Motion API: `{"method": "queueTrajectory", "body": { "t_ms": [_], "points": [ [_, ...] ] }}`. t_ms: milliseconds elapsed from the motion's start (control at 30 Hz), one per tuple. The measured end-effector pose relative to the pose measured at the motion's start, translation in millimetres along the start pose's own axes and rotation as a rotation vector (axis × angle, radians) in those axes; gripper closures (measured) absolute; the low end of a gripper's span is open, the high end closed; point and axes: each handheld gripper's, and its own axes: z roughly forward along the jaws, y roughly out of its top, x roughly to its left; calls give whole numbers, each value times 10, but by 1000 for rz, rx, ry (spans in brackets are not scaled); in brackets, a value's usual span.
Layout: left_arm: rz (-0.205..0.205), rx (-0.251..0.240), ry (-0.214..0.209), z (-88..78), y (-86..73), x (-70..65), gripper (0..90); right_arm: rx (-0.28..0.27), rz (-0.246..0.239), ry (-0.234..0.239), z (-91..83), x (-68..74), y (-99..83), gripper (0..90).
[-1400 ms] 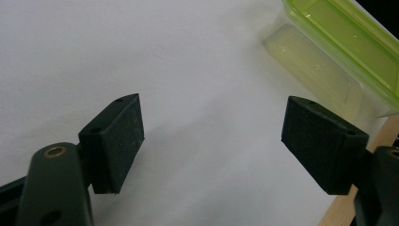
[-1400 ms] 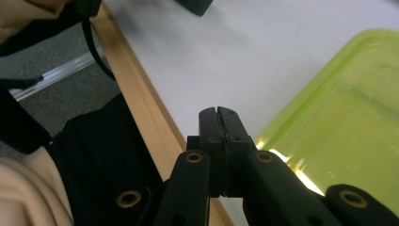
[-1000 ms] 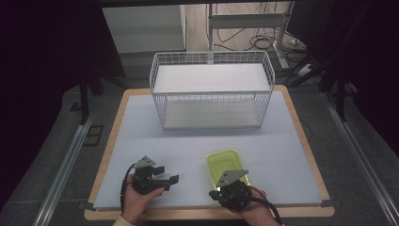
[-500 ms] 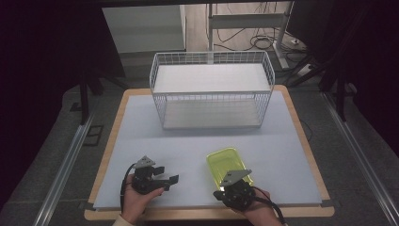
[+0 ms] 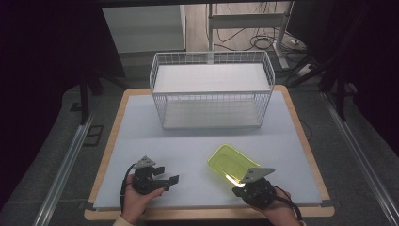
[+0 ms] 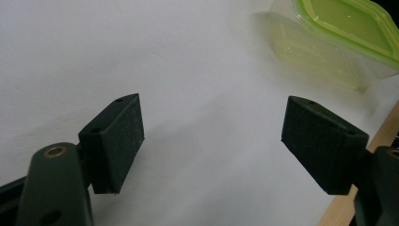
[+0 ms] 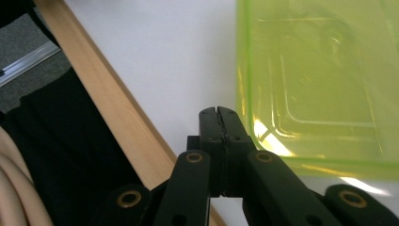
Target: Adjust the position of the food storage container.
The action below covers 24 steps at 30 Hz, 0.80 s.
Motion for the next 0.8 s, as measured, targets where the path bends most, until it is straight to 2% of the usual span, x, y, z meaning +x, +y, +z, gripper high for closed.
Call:
{"method": "queueTrajectory", "body": {
  "t_ms": [100,167,200,233,267,400,433,800],
  "points": [
    [0,0,0,0,-1,2,213,2,21,-32,-62,-136,-56,900],
    [0,0,1,3,-1,1,213,1,28,-33,-71,-163,-65,900],
    [0,0,1,4,0,-1,213,-4,53,-44,-97,-249,-86,900],
    [0,0,1,4,0,-1,213,-4,53,-44,-97,-249,-86,900],
    [0,-1,1,2,1,-4,213,-10,73,-54,-121,-317,-106,900],
    [0,0,2,4,0,-2,213,-14,84,-71,-133,-394,-140,900],
    [0,1,2,7,0,-2,213,-14,96,-100,-124,-439,-160,900],
    [4,3,4,9,-1,-3,214,-11,109,-111,-119,-478,-197,900]
  ]
}}
